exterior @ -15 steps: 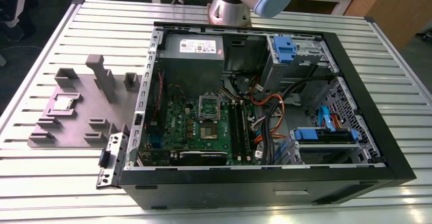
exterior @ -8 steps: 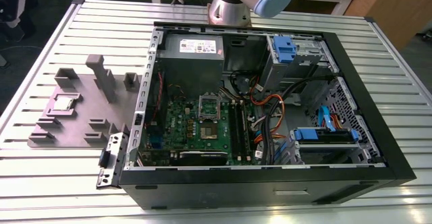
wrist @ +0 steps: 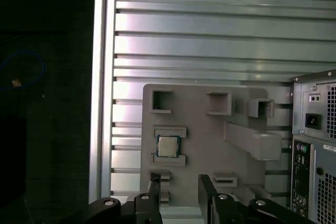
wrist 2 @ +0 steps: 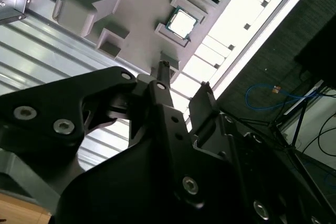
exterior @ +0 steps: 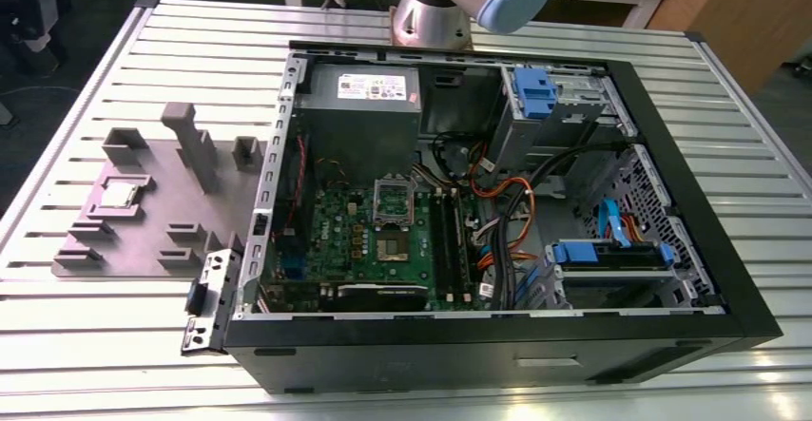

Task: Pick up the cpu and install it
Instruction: 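Pick up the cpu and move it towards the insertion slot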

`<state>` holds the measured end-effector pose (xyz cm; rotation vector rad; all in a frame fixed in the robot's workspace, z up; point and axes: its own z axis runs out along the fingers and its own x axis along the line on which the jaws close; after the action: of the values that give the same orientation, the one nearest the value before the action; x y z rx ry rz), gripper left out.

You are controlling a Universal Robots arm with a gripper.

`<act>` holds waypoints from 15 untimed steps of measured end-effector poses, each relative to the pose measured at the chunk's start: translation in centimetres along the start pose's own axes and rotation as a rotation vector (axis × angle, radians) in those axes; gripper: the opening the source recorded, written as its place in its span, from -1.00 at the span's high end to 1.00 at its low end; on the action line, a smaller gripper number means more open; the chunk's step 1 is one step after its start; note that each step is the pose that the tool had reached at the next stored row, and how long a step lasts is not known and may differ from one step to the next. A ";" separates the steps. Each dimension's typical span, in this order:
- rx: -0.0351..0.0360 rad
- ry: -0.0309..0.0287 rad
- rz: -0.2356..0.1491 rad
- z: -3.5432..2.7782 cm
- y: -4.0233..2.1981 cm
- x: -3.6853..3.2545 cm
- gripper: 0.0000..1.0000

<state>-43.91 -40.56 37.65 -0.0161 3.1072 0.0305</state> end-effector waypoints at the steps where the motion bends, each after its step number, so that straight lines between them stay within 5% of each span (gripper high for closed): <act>1: 0.0000 0.0000 0.000 0.00 0.00 0.00 0.25; 2: 0.0001 0.0001 0.000 0.01 0.00 0.00 0.11; 13: -0.0011 0.0004 -0.014 0.40 -0.01 0.03 0.11; 15: -0.0033 0.0002 -0.014 1.89 -0.04 0.08 0.11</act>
<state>-43.92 -40.56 35.75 -0.0380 3.1070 0.0353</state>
